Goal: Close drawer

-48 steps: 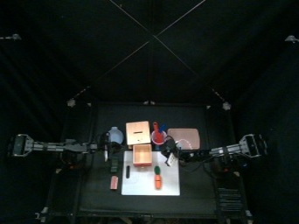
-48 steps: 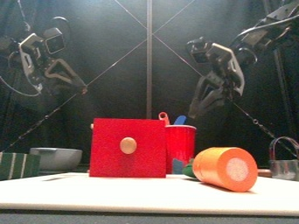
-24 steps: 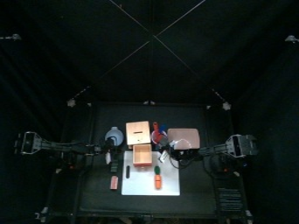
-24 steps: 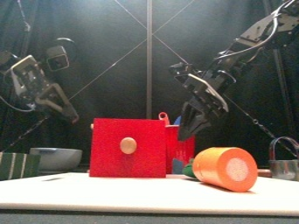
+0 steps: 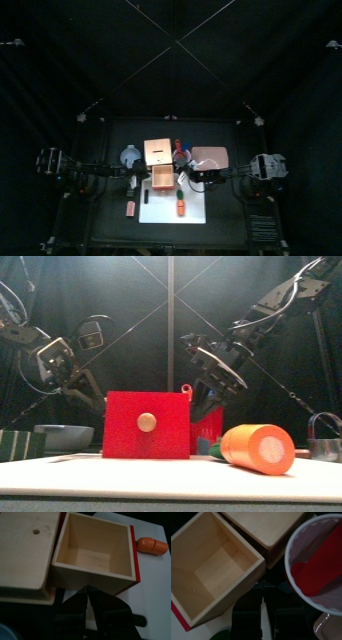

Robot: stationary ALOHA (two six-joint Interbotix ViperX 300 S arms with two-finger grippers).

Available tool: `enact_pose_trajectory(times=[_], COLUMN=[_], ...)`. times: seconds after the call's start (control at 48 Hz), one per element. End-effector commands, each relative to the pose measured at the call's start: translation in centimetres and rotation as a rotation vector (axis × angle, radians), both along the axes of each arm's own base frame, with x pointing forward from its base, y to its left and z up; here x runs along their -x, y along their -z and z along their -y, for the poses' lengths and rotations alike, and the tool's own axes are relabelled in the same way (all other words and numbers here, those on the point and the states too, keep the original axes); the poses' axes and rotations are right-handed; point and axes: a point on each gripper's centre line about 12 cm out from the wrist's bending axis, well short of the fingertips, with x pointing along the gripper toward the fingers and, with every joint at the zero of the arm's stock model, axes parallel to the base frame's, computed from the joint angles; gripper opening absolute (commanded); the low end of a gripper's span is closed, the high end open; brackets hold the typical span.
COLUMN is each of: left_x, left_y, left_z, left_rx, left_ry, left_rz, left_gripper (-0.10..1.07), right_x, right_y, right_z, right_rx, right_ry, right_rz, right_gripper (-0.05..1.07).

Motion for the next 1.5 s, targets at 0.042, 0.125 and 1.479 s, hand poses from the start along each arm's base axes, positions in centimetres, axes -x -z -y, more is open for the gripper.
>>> enact_pose_trajectory(times=[0.042, 0.125, 1.479], left_x=[-1.4, -1.7, -0.7], left_y=[-0.6, -0.6, -2.5], left_z=[0.1, 0.3, -0.9], left_rx=[-0.011, -0.009, -0.021], left_ry=[0.016, 0.022, -0.017], left_rz=[0.030, 0.030, 0.094], left_gripper=[0.53, 0.53, 0.53], right_x=[-1.4, -1.9, -3.7], right_y=[-1.3, -1.0, -2.7], right_z=[0.0, 0.0, -1.6], right_rx=[0.006, 0.018, 0.034], right_ry=[-0.010, -0.021, -0.077], right_rz=[0.044, 0.035, 0.077], right_gripper=[0.25, 0.25, 0.25])
